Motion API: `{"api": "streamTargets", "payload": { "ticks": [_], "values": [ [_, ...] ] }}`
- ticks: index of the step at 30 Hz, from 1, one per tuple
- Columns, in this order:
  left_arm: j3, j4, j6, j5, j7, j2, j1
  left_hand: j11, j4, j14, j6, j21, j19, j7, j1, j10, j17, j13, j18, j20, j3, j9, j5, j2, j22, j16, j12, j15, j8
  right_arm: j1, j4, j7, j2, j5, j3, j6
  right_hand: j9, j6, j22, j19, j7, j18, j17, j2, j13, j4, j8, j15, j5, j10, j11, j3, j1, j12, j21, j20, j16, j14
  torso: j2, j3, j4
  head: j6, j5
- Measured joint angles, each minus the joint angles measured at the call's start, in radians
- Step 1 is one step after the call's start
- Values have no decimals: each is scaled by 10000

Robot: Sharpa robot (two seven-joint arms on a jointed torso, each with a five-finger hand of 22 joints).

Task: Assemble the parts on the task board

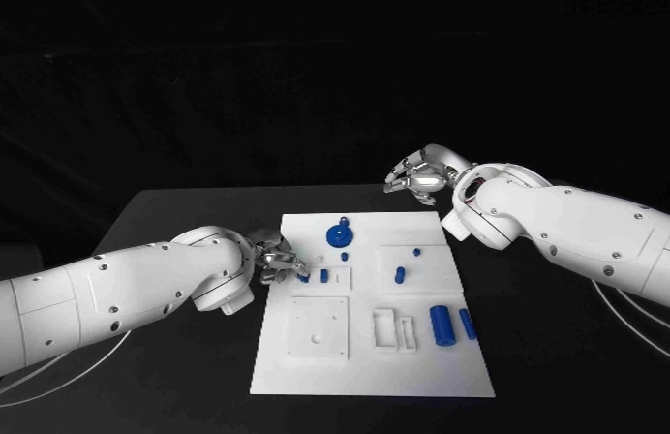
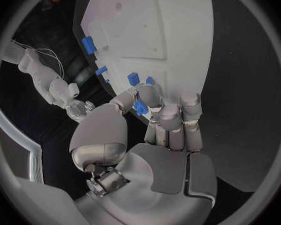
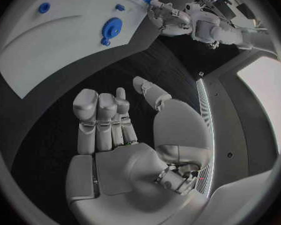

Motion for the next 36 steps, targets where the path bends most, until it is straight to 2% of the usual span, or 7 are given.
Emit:
{"api": "streamTargets", "payload": {
  "ticks": [23,36],
  "values": [
    [-4,39,169,-42,-6,-10,-2,-38,48,14,20,77,53,-19,-51,-33,63,186,43,-23,-58,726,-23,-51,40,170,313,-14,-33,-6,-29,6,15,0,0,9,17,18,0,0,4,2,0,0,-8,0,-35,0,117,0,0,0,0,0,-40,0,0,-1,3,-8,3,-64,1],
    [-2,49,226,-98,-2,-6,-2,-74,127,15,28,77,52,-28,-195,-68,83,249,49,-21,-133,780,20,125,49,206,410,-16,-34,-23,-36,13,26,2,0,16,16,31,0,0,-8,2,0,0,-7,0,-35,0,155,0,0,0,0,0,-40,1,0,-1,3,-5,4,-88,23]
  ]
}}
